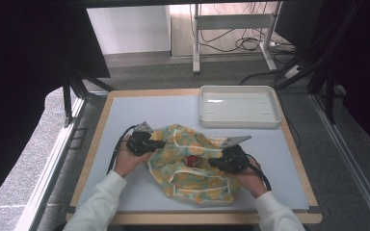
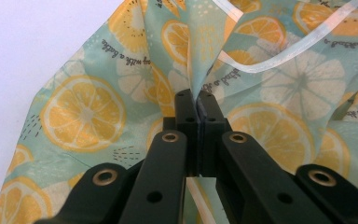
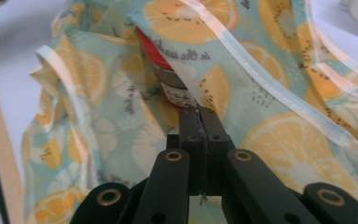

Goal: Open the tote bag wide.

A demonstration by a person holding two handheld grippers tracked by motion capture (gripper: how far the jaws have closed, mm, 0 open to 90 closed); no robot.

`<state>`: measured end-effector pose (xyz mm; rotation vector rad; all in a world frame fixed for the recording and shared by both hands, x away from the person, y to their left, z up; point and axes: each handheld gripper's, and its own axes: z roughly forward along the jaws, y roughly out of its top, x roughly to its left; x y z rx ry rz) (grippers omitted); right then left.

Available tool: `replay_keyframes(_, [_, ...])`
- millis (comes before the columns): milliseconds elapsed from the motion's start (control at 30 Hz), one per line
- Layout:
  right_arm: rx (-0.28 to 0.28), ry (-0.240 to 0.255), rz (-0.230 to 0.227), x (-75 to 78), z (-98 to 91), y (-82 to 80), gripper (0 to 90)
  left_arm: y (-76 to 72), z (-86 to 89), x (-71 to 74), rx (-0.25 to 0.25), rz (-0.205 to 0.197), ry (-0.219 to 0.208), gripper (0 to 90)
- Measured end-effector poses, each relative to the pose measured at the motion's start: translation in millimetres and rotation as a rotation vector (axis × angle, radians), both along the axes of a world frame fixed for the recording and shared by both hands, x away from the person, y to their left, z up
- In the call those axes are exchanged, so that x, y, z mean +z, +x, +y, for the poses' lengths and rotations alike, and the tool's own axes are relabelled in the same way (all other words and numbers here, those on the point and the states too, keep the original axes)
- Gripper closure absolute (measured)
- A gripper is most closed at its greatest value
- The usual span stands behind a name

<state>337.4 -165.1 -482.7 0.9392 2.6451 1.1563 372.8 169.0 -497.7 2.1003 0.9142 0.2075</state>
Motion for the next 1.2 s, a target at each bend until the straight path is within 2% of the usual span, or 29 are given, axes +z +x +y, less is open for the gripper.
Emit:
replay_keyframes(267, [-0.03,-0.024,-0.002,-4.5,-1.4,14.0,89.3,-0.1,0.6,0.9,0.004,-0.005,-0.003,90.0])
replay_keyframes(367, [0.01,0.019,0.018,-3.3,0.2,12.3,89.3,-0.1,0.8,1.0,0.005,-0.007,-0.002,90.0])
replay_keyframes(500, [0.057,0.013,0.017,-1.9,6.9,6.6,89.2,-0.2,1.0,1.1,0.006,-0.007,-0.002,90.0])
replay_keyframes(600, [0.052,0.001,0.002,-1.6,7.0,5.2,88.0,-0.3,1.4,1.4,0.005,-0.008,-0.002,90.0])
replay_keyframes(667, [0.041,0.004,-0.016,1.0,4.5,3.8,78.9,-0.3,1.8,1.6,0.006,-0.007,-0.003,90.0])
replay_keyframes(800, [-0.024,-0.019,-0.09,8.7,-1.5,-1.9,56.0,0.0,2.2,1.4,0.007,-0.006,-0.004,90.0])
replay_keyframes(900, [-0.064,-0.038,-0.111,11.5,-5.4,-2.8,44.1,-0.3,1.7,1.6,0.006,-0.007,-0.003,90.0])
replay_keyframes(1033, [-0.086,-0.08,-0.129,9.1,-4.0,0.8,33.0,-0.4,0.7,1.2,0.005,-0.007,0.0,90.0])
replay_keyframes(1200, [-0.091,-0.164,-0.138,-4.3,5.0,8.3,24.5,-0.3,0.5,1.0,0.004,-0.005,-0.001,90.0])
